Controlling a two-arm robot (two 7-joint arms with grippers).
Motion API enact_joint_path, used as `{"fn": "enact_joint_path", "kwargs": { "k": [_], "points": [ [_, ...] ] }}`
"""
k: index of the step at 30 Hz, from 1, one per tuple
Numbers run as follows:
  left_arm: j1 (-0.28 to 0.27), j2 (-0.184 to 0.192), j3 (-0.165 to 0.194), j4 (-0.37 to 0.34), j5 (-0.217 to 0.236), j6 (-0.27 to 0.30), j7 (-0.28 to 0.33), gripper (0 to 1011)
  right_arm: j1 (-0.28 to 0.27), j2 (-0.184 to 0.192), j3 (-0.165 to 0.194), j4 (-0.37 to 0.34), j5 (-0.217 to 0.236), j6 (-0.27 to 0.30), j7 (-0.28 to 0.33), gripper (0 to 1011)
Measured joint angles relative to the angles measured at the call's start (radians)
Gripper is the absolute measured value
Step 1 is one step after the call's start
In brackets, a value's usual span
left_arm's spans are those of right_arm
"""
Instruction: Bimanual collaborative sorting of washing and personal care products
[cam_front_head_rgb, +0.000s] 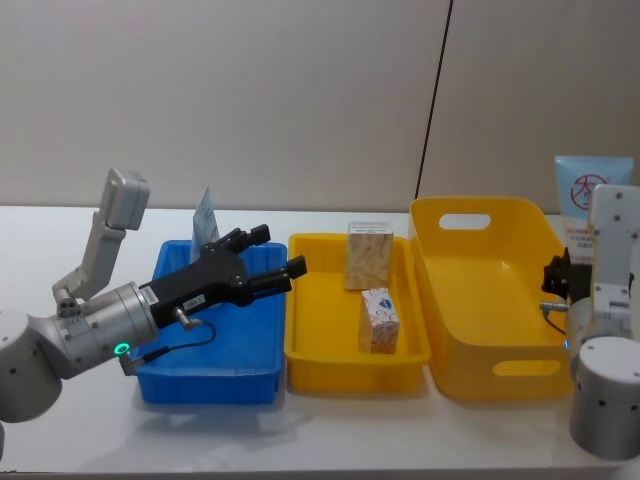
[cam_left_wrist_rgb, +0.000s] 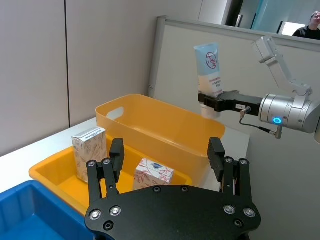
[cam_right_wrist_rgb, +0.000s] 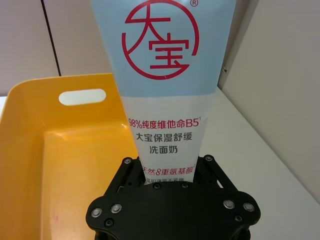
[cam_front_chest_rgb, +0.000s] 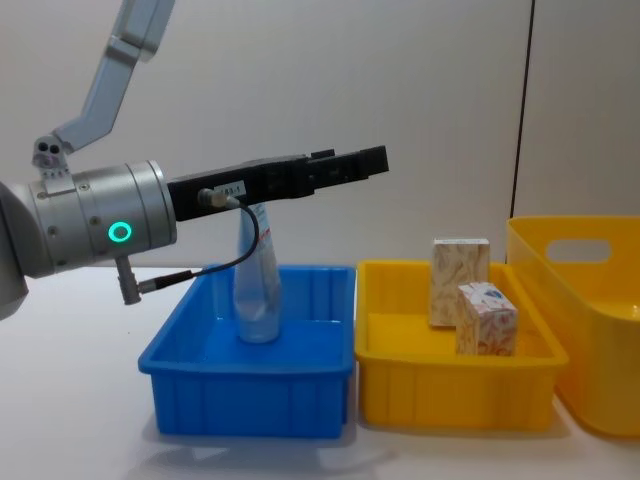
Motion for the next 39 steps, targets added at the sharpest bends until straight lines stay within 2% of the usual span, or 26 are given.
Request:
{"fn": "enact_joint_path", "kwargs": {
  "k": [4,6,13,16,19,28,39],
  "points": [
    [0.0,0.0,0.0,0.0,0.0,0.0,0.0,1002,-0.001,-0.002,0.005,0.003,0.002,0.006,0.0,278],
    [0.0,0.0,0.0,0.0,0.0,0.0,0.0,1001,-0.002,-0.003,0.007,0.004,0.003,0.009,0.0,325],
    [0.0,0.0,0.0,0.0,0.0,0.0,0.0,1001,-0.002,-0.005,0.013,0.008,0.004,0.016,0.0,574],
    [0.0,0.0,0.0,0.0,0.0,0.0,0.0,1001,-0.002,-0.005,0.014,0.009,0.005,0.017,0.0,632],
    [0.0,0.0,0.0,0.0,0.0,0.0,0.0,1001,-0.003,-0.005,0.016,0.01,0.005,0.018,0.0,763],
    [0.0,0.0,0.0,0.0,0.0,0.0,0.0,1002,-0.003,-0.006,0.018,0.011,0.006,0.02,0.001,994],
    [0.0,0.0,0.0,0.0,0.0,0.0,0.0,1002,-0.003,-0.006,0.019,0.013,0.007,0.021,0.001,1004]
  ]
}}
